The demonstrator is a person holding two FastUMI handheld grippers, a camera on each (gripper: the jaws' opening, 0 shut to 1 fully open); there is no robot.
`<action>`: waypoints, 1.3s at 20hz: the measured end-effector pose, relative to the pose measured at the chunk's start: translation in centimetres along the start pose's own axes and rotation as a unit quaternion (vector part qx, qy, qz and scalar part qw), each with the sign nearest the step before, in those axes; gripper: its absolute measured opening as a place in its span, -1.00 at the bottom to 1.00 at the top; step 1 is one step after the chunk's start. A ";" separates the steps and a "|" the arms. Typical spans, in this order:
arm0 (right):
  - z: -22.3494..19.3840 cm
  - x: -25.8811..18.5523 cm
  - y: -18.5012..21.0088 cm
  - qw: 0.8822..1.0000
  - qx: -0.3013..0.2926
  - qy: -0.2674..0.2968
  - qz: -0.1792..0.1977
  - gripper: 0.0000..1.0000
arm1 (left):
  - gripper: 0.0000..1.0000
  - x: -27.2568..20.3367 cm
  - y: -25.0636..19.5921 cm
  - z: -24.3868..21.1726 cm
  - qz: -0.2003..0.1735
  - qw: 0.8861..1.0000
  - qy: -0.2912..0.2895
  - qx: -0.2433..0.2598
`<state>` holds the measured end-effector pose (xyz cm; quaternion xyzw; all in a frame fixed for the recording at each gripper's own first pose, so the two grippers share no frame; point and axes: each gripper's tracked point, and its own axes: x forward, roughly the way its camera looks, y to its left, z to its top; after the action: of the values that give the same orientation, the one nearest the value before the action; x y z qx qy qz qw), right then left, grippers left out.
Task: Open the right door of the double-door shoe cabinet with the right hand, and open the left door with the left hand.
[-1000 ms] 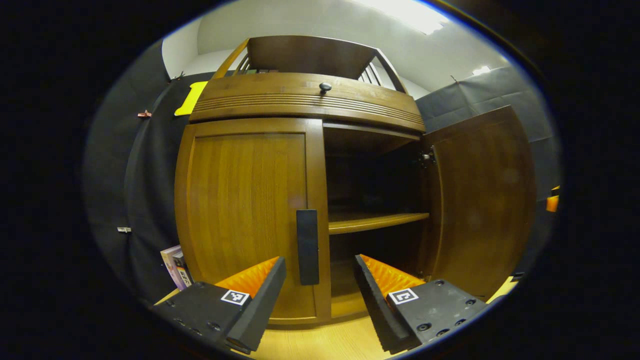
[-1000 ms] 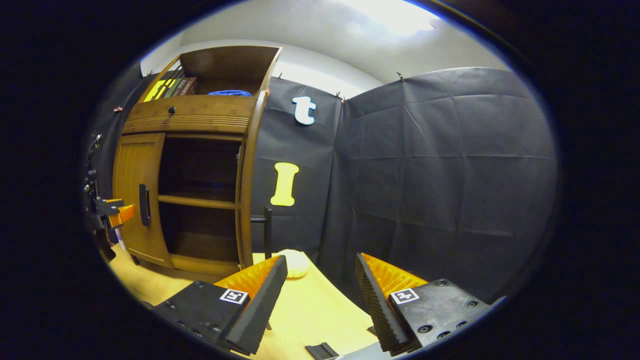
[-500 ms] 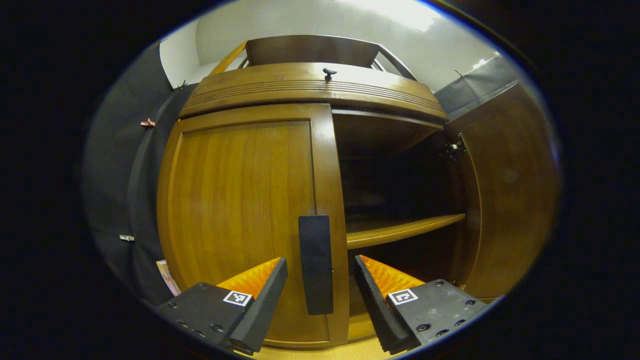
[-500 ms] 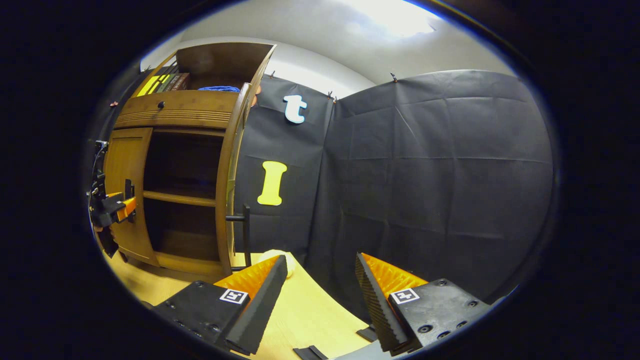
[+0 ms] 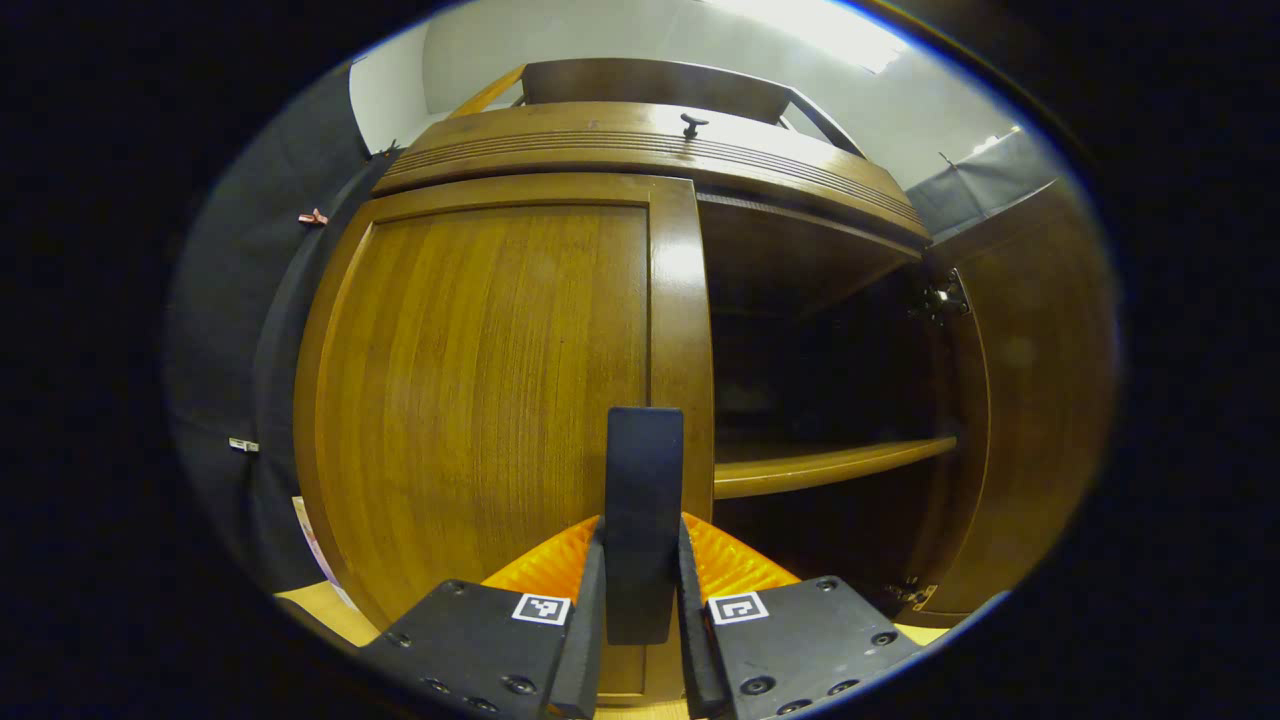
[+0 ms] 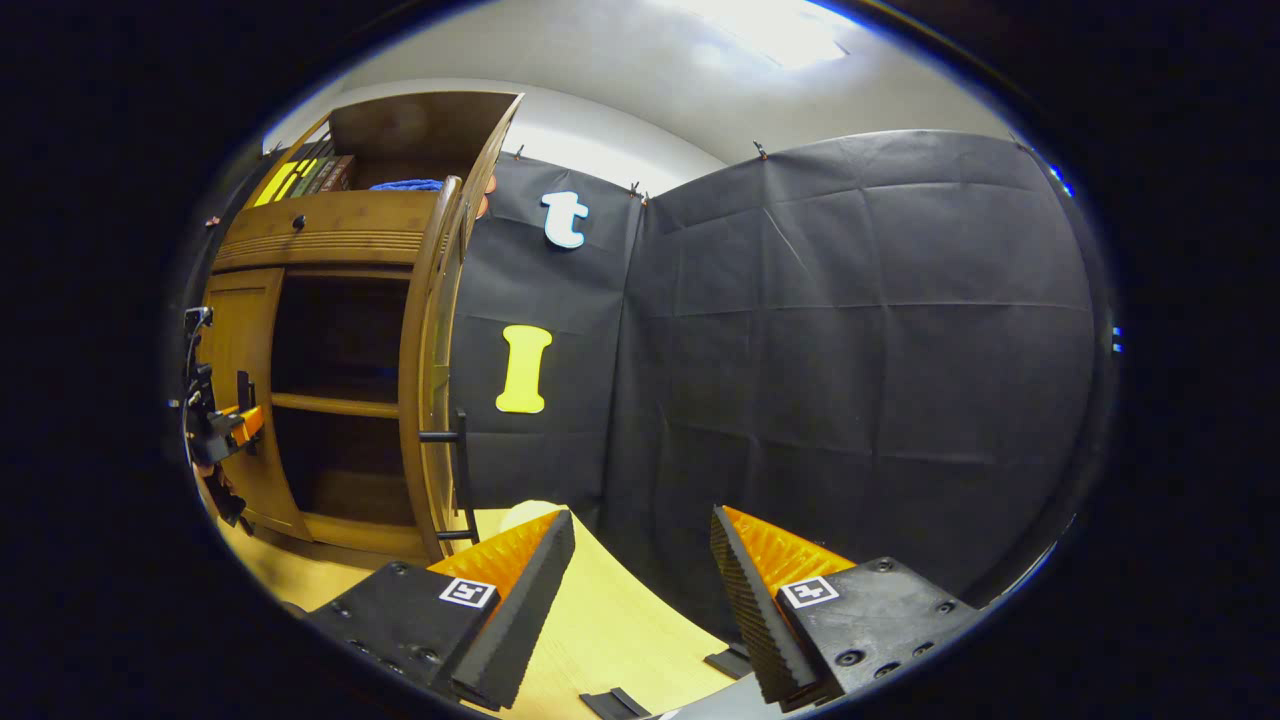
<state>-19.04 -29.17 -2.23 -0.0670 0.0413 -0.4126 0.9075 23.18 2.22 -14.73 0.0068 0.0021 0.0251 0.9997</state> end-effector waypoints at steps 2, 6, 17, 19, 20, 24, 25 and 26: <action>0.1 -0.4 0.0 1.000 0.000 0.001 0.002 0.77 | -0.34 -0.3 0.0 -0.2 -0.007 1.000 0.006 -0.006; 0.4 -1.6 -0.1 1.000 -0.004 0.003 0.003 0.75 | -0.37 -1.9 -0.1 0.0 -0.028 0.999 0.018 -0.027; 1.3 -5.2 2.6 0.999 0.006 -0.001 0.036 0.75 | -0.39 -11.4 2.1 1.5 -0.119 0.991 0.037 -0.049; 1.7 -5.6 3.6 0.999 0.011 -0.001 0.049 0.75 | -0.39 -12.9 2.7 1.7 -0.126 0.990 0.040 -0.057; 2.0 -5.8 4.1 0.998 0.016 -0.003 0.058 0.75 | -0.39 -13.6 3.1 1.8 -0.127 0.989 0.043 -0.059; 2.9 -6.6 7.0 0.994 0.035 -0.009 0.104 0.75 | -0.40 -16.0 4.7 2.3 -0.126 0.990 0.043 -0.043; 2.8 -6.7 7.6 0.993 0.035 -0.010 0.113 0.75 | -0.39 -16.5 5.1 2.3 -0.124 0.991 0.044 -0.041; 2.6 -6.9 7.9 0.992 0.034 -0.009 0.118 0.75 | -0.39 -17.0 5.5 2.4 -0.123 0.991 0.045 -0.038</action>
<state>-17.35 -18.64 -0.71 -0.0349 0.0265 -0.3032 0.9519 5.94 6.78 -12.18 -0.0327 0.0474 -0.0972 0.9936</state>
